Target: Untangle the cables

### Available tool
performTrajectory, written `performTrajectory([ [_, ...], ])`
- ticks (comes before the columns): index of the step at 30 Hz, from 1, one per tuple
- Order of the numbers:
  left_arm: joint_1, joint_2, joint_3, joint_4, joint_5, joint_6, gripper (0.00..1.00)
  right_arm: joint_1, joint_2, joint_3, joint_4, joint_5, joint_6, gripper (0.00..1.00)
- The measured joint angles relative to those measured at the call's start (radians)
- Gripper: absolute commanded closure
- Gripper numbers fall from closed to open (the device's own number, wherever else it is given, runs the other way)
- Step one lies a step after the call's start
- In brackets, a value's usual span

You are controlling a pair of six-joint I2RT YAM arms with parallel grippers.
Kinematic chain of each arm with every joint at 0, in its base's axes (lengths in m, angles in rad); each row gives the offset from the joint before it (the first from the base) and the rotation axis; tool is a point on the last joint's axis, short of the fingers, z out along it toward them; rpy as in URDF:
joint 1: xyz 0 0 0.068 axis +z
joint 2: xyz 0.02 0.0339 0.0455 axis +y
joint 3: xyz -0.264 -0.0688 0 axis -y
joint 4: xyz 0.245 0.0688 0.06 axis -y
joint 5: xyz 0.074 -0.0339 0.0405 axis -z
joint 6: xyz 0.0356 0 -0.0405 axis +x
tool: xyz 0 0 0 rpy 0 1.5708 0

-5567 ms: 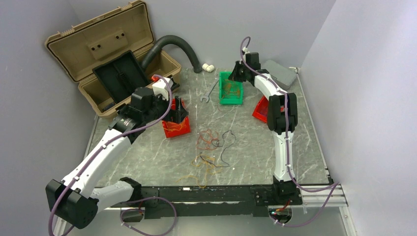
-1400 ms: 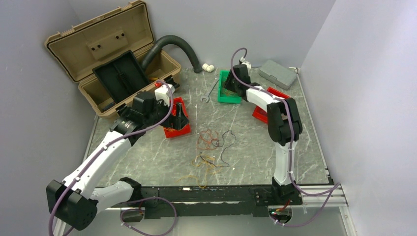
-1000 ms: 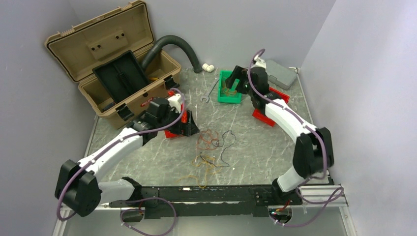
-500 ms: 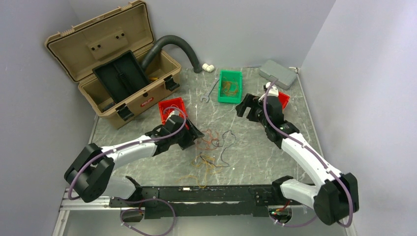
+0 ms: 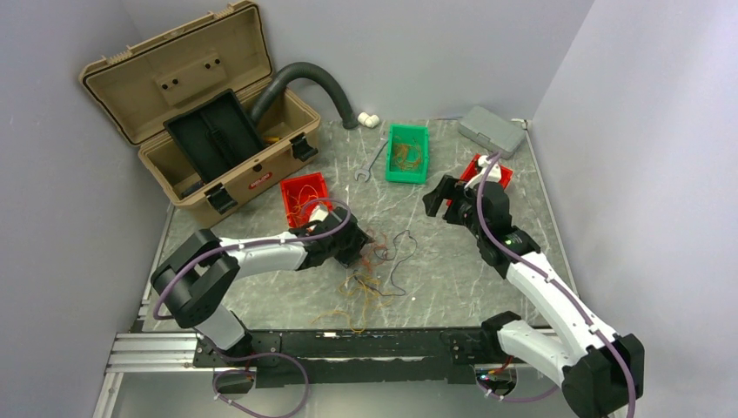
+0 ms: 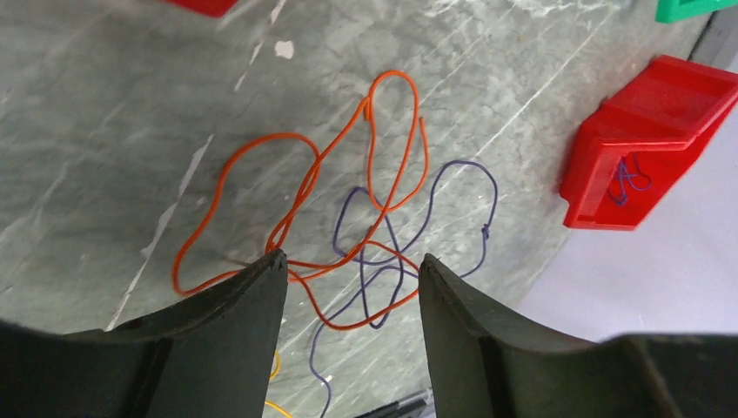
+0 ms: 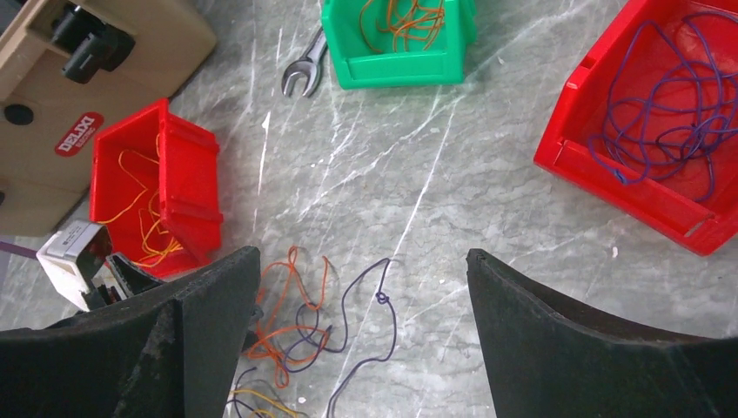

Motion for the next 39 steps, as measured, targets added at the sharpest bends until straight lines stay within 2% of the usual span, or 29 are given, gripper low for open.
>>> performTrajectory([
  [5,-0.031,-0.020,0.023,-0.099,-0.098,-0.038,0.45,-0.001,-0.054,-0.017,-0.011,0.003,-0.003,0.10],
  [15,-0.034,-0.019,0.030,-0.164,-0.151,-0.090,0.46,-0.002,-0.056,-0.023,-0.012,0.000,-0.003,0.10],
  [21,-0.033,0.052,0.033,-0.099,-0.172,-0.051,0.48,-0.002,-0.058,-0.023,-0.012,-0.001,-0.003,0.11],
  [23,-0.033,0.081,0.042,-0.064,-0.166,-0.045,0.58,-0.002,-0.062,-0.023,-0.013,-0.001,-0.003,0.11],
  [24,-0.033,0.089,0.051,-0.051,-0.164,-0.037,0.74,-0.002,-0.064,-0.023,-0.013,-0.001,-0.003,0.11],
  [25,-0.032,0.100,0.056,-0.035,-0.160,-0.030,0.82,-0.002,-0.069,-0.023,-0.014,-0.001,-0.003,0.11],
  [27,-0.032,0.128,0.058,-0.011,-0.152,-0.006,0.91,-0.002,-0.077,-0.024,-0.014,0.000,-0.006,0.11],
  [32,-0.032,0.124,0.056,0.017,-0.168,0.101,1.00,-0.003,-0.079,-0.023,-0.024,0.000,-0.020,0.11],
  [39,-0.032,-0.095,0.136,-0.070,-0.275,0.497,1.00,-0.011,-0.075,-0.028,-0.047,-0.039,-0.038,0.13],
])
